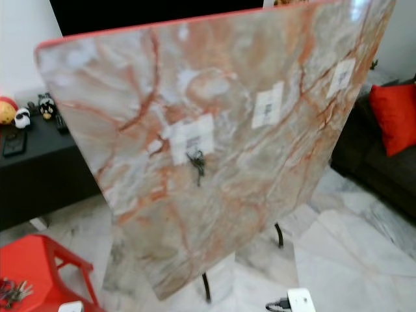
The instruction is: Hang keys on a hook
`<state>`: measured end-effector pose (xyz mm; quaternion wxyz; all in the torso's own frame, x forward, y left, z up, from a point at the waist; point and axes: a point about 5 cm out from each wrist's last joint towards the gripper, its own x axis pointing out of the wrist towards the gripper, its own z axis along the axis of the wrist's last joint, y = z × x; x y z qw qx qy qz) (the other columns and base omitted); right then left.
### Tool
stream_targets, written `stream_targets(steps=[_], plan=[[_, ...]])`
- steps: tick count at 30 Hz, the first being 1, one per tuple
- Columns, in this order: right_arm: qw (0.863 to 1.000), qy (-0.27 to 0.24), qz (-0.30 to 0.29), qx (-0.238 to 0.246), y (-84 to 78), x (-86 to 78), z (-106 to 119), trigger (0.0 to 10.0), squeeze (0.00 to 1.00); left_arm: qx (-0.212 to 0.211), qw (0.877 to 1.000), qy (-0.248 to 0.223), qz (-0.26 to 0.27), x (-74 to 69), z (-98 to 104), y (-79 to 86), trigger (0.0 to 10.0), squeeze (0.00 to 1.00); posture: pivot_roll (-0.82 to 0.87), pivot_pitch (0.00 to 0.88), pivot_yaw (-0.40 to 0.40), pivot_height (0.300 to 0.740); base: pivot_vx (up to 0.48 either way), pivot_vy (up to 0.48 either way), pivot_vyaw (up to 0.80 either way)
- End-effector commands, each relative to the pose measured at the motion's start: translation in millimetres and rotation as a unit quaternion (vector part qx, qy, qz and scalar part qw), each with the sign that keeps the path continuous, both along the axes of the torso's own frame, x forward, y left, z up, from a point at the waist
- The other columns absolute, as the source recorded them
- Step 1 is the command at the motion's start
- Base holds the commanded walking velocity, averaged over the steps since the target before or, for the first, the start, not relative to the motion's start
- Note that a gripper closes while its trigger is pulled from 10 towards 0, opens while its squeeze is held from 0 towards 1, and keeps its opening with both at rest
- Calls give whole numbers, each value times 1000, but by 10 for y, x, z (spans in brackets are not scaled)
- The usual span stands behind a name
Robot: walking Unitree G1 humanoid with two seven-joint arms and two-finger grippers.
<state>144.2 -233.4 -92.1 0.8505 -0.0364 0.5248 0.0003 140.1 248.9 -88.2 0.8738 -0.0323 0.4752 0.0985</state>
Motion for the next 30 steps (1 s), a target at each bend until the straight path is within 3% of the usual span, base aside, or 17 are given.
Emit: stream_targets(steps=[1,9,15,20,24,30], plan=[[1000,-8,12,6,66,60,8,10000,0,0,1000,15,7,-98,-33,10,10000,0,85,0,-61,740,0,0,800],[1000,-8,11,9,66,67,11,10000,0,-10,1000,18,1,-113,-100,-230,10000,0,86,0,-65,740,0,0,800],[1000,-8,10,11,70,73,12,10000,0,-10,1000,17,2,-112,-103,-249,10000,0,84,0,-65,740,0,0,800],[1000,-8,8,13,76,74,12,10000,0,-5,1000,12,5,-125,-80,-142,10000,0,84,0,-62,740,0,0,800],[1000,-8,7,16,85,77,11,10000,0,3,1000,6,8,-140,-27,53,10000,0,87,0,-62,740,0,0,800],[1000,-9,-4,21,92,75,8,10000,0,6,1000,5,8,-144,-13,103,10000,0,84,0,-57,740,0,85,533]])
